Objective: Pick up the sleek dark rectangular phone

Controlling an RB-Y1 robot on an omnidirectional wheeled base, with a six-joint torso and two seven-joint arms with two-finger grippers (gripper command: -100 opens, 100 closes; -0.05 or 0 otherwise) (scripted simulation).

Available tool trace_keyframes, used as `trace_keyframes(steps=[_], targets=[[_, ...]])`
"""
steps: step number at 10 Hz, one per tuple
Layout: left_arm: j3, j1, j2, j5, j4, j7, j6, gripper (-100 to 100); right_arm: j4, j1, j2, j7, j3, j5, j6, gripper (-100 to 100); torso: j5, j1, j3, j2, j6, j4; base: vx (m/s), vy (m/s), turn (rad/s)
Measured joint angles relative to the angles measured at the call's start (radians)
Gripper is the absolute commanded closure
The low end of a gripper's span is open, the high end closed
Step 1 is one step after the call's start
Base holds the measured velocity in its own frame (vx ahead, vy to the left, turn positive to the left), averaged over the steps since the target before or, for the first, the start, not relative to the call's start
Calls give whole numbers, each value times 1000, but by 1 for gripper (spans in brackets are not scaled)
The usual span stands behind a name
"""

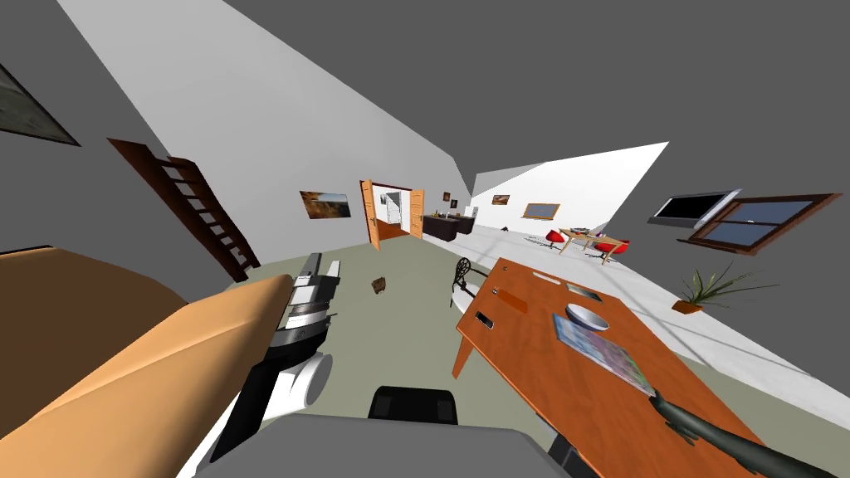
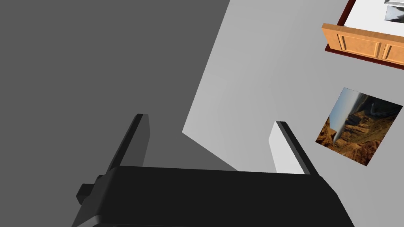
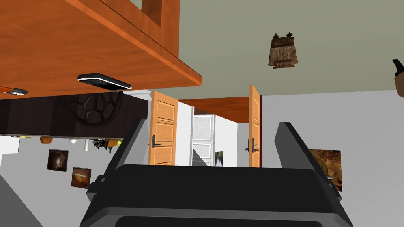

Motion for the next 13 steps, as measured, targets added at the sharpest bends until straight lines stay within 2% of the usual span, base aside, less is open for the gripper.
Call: trace_keyframes(steps=[1,2,3,4,5,6,7,8,11,12,13], targets=[[0,0,0,0,0,0,0,0,36,-7,-7,9,5,11,-2,-100,0,1,-1,-1,0,0,146,87,140],[0,0,0,0,0,0,0,0,55,7,-29,11,14,32,10,-100,1,3,-2,-2,0,-1,127,54,93],[0,0,0,0,0,0,0,0,99,0,-36,19,13,39,4,-100,0,1,-1,-2,0,-1,154,70,206],[0,0,0,0,0,0,0,0,128,18,-51,30,15,56,4,-100,1,2,-2,-3,0,-1,233,57,246],[0,0,0,0,0,0,0,0,159,15,-84,26,32,80,16,-100,0,1,-4,-7,-1,-2,187,37,114],[0,0,0,0,0,0,0,0,195,25,-89,35,28,87,12,-100,0,1,-4,-6,1,-2,190,49,219],[0,0,0,0,0,0,0,0,219,44,-104,44,30,99,12,-100,0,1,-4,-6,0,-1,149,19,114],[0,0,0,0,0,0,0,0,220,60,-117,40,36,109,25,-100,0,0,-3,-4,1,-1,54,4,-23],[0,0,0,0,0,0,0,0,308,47,-129,57,43,123,8,-100,0,0,0,0,1,0,136,16,171],[0,0,0,0,0,0,0,0,336,61,-129,70,48,133,10,-100,0,0,-2,-4,0,-1,174,-9,122],[0,0,0,0,0,0,0,0,358,57,-139,69,55,139,12,-100,0,-1,-3,-4,0,-1,143,12,212]])
